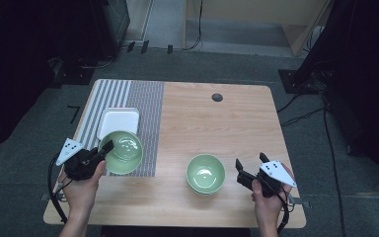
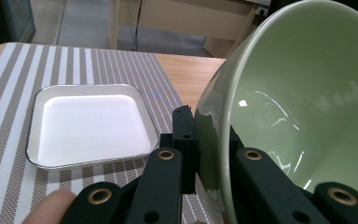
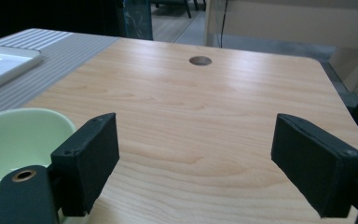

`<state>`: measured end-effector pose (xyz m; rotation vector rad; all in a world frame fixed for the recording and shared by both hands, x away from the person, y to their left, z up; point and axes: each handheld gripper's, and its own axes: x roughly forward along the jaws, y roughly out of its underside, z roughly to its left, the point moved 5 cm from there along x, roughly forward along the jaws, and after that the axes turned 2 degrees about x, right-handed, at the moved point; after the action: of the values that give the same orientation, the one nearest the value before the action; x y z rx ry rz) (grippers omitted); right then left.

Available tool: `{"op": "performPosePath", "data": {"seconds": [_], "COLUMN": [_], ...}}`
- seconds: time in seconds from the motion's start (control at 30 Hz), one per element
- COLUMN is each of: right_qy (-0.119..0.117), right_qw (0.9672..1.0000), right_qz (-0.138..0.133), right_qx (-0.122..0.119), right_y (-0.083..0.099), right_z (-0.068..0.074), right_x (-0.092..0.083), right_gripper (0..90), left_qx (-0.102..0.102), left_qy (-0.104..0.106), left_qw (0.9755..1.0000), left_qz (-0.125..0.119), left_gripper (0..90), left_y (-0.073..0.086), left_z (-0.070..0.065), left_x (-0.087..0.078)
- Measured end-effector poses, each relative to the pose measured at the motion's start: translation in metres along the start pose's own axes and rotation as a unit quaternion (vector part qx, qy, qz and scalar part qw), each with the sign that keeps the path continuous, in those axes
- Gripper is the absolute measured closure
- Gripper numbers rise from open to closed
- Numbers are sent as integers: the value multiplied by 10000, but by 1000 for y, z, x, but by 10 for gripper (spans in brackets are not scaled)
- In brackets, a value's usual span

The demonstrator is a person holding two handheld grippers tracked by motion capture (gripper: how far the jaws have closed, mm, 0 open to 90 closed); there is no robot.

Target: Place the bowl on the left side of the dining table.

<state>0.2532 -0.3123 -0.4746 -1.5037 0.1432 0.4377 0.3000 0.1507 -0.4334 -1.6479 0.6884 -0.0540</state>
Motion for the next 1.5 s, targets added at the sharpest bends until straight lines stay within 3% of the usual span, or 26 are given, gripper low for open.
{"op": "performPosePath", "data": {"seconds": [0.17, 0.37, 0.5, 0.8, 0.9, 1.03, 1.2, 1.33, 1.5], "right_qy": [132, 361, 352, 437, 503, 532, 467, 509, 433], "right_qw": [9998, 9983, 9971, 9925, 9887, 9880, 9818, 9812, 9809], "right_qz": [116, 447, 650, 1078, 1343, 1395, 1806, 1856, 1888], "right_qx": [-4, -8, 176, 370, 444, 402, 348, 171, 152], "right_y": [10, 30, 42, 62, 73, 75, 81, 82, 83], "right_z": [-17, -38, -51, -72, -81, -83, -86, -84, -83], "right_x": [2, 7, 10, 10, 8, 6, 4, 4, 2], "right_gripper": [149, 149, 149, 151, 153, 153, 148, 144, 117], "left_qx": [-69, -144, -168, -185, -227, -274, -268, -286, -327], "left_qy": [-61, -108, -133, -180, -191, -204, -246, -255, -271], "left_qw": [10000, 9998, 9998, 9997, 9995, 9994, 9993, 9993, 9991], "left_qz": [-4, -22, -16, -30, -46, -38, -26, -26, -39], "left_gripper": [848, 848, 848, 849, 849, 849, 849, 849, 849], "left_y": [0, 1, 1, 1, 1, 1, 0, -2, -7], "left_z": [7, 13, 17, 23, 25, 28, 30, 32, 39], "left_x": [-1, -2, -2, -4, -5, -4, -3, -3, -1]}}
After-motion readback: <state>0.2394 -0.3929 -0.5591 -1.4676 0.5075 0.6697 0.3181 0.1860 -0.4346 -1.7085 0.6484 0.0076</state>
